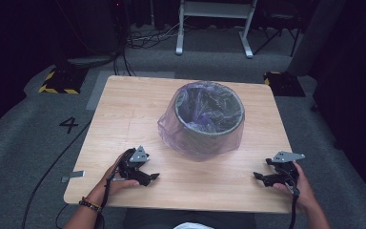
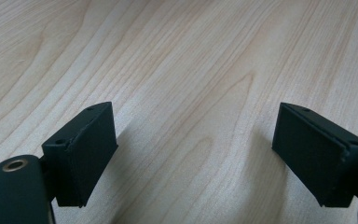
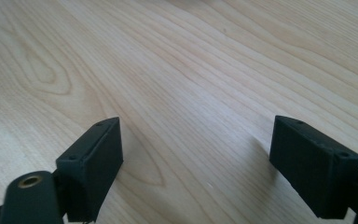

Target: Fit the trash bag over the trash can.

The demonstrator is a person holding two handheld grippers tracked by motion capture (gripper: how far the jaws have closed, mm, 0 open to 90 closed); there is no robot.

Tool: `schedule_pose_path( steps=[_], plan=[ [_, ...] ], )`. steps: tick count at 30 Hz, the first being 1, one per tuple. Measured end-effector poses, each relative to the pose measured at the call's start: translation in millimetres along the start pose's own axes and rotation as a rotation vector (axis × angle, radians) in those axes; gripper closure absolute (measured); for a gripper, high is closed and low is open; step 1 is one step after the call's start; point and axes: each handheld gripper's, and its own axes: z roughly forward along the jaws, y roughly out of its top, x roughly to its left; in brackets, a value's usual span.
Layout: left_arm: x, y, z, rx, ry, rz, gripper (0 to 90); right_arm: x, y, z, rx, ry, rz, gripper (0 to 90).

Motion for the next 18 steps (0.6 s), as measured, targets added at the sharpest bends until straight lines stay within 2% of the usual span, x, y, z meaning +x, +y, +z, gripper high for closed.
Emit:
schedule_pose_path(
  steps=[1,4,6,7,18],
  plan=[
    [0.0,0.0,0.0,0.000,0.000,0.000,13.3,-3.0,-3.5,-1.6,-0.007,-0.011,0.022,16.1],
    [0.0,0.0,0.0,0.000,0.000,0.000,13.3,-5.5,-7.6,-2.3,-0.025,-0.013,0.039,14.9],
    [0.0,0.0,0.0,0.000,0.000,0.000,13.3,-9.3,-14.5,-3.1,-0.070,-0.035,0.063,14.5],
    [0.0,0.0,0.0,0.000,0.000,0.000,13.3,-10.2,-15.6,-3.6,-0.074,-0.046,0.075,14.5],
    [-0.1,0.0,0.0,0.000,0.001,0.000,13.3,-20.7,-23.5,-10.6,-0.072,-0.146,0.173,13.9]
  ],
)
